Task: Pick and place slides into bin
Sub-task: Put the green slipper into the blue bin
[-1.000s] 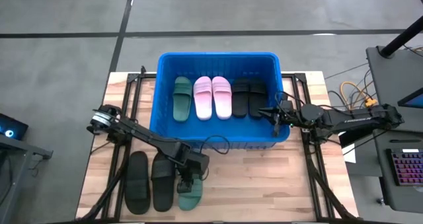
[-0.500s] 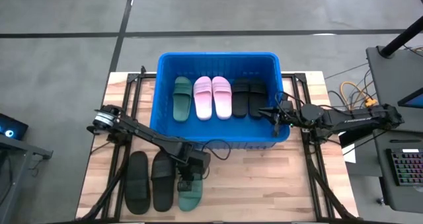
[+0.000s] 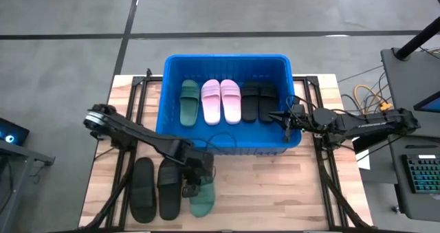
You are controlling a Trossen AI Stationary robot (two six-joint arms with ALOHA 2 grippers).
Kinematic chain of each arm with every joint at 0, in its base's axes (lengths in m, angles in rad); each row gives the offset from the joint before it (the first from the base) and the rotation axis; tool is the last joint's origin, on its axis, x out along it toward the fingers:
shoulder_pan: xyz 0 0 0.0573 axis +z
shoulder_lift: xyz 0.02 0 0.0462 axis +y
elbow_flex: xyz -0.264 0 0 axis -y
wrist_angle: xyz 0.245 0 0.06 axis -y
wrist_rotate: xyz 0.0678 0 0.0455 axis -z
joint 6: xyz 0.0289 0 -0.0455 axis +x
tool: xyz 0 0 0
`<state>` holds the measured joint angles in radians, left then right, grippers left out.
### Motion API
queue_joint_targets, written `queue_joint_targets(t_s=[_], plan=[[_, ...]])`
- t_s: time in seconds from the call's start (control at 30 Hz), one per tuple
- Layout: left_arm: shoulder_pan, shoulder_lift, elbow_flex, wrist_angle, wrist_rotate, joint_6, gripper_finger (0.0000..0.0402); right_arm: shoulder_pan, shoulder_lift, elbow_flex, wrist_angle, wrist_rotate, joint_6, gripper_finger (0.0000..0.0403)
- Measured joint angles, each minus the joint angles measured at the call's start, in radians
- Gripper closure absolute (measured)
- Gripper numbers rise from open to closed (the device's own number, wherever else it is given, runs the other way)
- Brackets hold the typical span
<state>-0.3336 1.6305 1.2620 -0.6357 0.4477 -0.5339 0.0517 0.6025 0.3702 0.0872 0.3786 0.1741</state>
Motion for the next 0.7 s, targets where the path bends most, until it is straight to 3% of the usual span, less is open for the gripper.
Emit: queue_joint_targets(t_s=[0.4, 0.7], plan=[[-0.008, -0.277, 0.0, 0.25, -0.156, -0.141, 0.0401, 0.0, 0.0, 0.0, 0.007, 0.017, -0.014, 0.036], [-0.008, -0.334, -0.004, 0.4, -0.268, -0.141, 0.0401, 0.0, 0.0, 0.0, 0.022, 0.017, -0.019, 0.036]])
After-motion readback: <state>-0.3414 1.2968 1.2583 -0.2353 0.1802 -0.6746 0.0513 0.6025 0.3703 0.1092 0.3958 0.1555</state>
